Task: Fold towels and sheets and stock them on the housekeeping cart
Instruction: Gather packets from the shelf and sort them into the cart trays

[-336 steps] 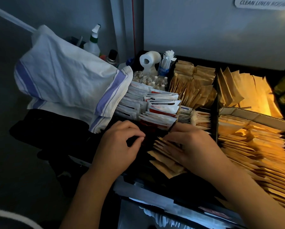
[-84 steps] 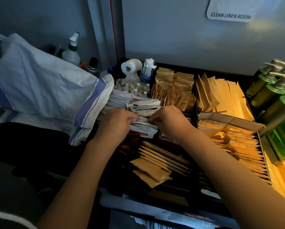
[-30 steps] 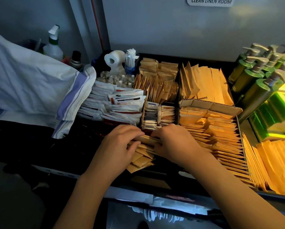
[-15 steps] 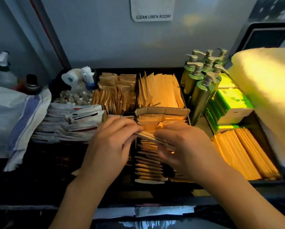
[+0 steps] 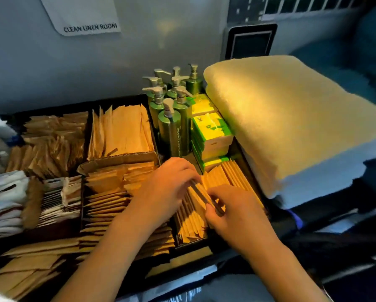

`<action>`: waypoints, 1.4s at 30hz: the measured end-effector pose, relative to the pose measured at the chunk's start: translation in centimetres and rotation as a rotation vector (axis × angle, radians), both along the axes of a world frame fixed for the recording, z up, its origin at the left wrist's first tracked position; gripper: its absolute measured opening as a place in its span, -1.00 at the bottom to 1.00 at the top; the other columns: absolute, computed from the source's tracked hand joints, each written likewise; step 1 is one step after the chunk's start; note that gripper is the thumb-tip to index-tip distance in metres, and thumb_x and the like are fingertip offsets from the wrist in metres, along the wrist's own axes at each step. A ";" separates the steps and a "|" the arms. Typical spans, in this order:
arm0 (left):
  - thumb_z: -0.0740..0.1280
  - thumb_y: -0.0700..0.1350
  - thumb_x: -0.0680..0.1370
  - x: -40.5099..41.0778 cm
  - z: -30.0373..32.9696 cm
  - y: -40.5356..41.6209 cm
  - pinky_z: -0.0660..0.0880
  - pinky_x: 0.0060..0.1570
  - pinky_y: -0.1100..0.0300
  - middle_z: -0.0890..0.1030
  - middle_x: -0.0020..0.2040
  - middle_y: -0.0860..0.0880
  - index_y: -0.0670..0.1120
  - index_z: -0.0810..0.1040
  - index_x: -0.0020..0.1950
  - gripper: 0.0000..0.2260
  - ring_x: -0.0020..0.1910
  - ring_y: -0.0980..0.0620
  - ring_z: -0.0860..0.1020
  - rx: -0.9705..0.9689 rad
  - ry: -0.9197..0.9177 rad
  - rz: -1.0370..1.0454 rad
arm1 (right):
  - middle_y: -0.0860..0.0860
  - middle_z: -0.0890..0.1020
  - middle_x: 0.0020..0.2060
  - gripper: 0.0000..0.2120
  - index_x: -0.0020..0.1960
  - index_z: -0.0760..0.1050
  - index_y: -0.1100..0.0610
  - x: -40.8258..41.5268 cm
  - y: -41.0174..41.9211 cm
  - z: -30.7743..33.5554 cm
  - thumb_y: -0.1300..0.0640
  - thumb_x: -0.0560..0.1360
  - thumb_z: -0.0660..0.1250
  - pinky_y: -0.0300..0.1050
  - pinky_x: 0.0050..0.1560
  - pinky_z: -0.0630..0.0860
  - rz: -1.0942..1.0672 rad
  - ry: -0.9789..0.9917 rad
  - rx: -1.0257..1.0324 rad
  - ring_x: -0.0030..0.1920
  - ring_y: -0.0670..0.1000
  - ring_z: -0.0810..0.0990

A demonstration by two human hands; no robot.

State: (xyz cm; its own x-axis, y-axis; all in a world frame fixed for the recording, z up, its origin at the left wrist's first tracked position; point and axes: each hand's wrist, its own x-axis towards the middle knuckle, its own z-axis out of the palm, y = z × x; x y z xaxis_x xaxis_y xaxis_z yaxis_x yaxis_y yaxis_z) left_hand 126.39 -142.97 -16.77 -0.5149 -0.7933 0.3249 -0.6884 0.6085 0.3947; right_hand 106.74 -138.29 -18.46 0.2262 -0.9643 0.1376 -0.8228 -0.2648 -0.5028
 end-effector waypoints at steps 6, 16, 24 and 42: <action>0.40 -0.24 0.59 -1.6 -2.0 -1.5 0.52 0.31 -0.01 0.56 0.30 0.04 0.00 0.68 0.19 -0.77 0.42 0.03 0.43 0.058 -0.117 0.069 | -0.14 0.58 -0.09 -0.82 0.17 0.56 -0.01 0.1 -0.9 -3.3 -0.03 0.61 0.32 -0.14 -0.09 0.58 -0.076 -0.055 0.047 -0.13 -0.11 0.55; 0.39 -0.14 0.62 -1.7 -3.9 -1.6 0.48 0.30 0.21 0.47 0.40 0.17 0.15 0.62 0.29 -0.71 0.40 0.12 0.41 0.139 -0.151 0.158 | -0.11 0.59 -0.01 -0.80 0.25 0.54 -0.03 2.1 -2.9 -4.3 0.01 0.64 0.31 -0.31 -0.11 0.51 -0.123 -0.048 0.033 -0.07 -0.12 0.57; 0.34 -0.08 0.64 -2.0 -4.2 -1.5 0.49 0.34 0.14 0.49 0.43 0.20 0.18 0.62 0.31 -0.72 0.37 0.13 0.48 0.240 -0.219 0.157 | -0.07 0.52 0.03 -0.81 0.23 0.50 -0.02 2.0 -3.4 -5.2 0.01 0.63 0.33 -0.25 -0.16 0.51 -0.180 0.032 0.074 -0.10 -0.09 0.54; 0.42 -0.17 0.59 0.0 -1.9 -0.3 0.49 0.29 0.23 0.60 0.21 0.18 0.10 0.64 0.26 -0.72 0.23 0.20 0.53 0.135 0.003 0.305 | -0.11 0.55 -0.04 -0.84 0.16 0.51 -0.03 2.9 -2.5 -4.1 0.00 0.60 0.36 -0.19 -0.12 0.57 -0.126 -0.083 0.061 -0.11 -0.11 0.55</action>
